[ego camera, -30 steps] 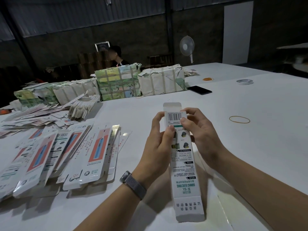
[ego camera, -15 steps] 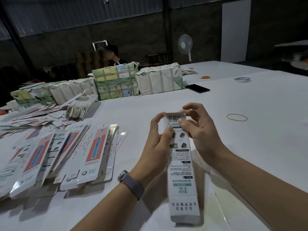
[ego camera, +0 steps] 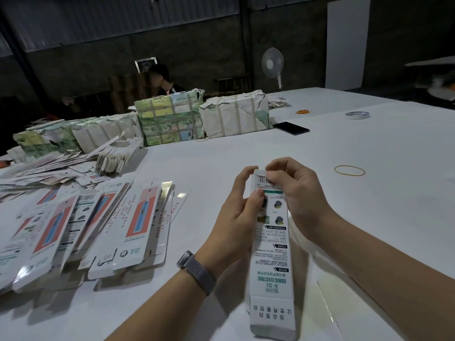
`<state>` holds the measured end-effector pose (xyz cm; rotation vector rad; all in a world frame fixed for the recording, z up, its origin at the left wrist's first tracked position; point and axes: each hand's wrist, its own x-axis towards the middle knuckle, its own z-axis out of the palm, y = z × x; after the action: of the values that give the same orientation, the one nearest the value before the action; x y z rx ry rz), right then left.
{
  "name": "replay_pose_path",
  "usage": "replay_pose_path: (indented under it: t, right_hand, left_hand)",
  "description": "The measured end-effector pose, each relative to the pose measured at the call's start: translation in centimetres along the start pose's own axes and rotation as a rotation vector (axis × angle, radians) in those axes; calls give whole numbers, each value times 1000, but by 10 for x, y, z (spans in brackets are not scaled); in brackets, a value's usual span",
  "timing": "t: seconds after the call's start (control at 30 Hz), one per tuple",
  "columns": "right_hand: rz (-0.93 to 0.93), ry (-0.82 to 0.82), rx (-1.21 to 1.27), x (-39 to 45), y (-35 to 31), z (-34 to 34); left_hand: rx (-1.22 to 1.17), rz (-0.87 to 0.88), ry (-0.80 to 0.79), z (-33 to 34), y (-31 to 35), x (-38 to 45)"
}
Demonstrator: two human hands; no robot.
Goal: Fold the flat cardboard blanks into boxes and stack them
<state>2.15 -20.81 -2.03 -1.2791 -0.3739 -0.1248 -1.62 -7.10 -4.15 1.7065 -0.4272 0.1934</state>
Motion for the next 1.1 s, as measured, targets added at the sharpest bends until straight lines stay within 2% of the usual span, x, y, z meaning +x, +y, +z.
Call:
replay_pose_path:
  t: [0.43,0.73,1.1]
  right_hand:
    - [36,22,-70,-3,2,2]
    - [-6,66,-137,0,-3,1]
    - [5,46,-98,3,-5,-1]
  left_hand:
    - [23,-4,18,-1,-6,3]
    - [2,-9,-24,-3,-5,3]
    - [-36,-20,-60,0,1,0]
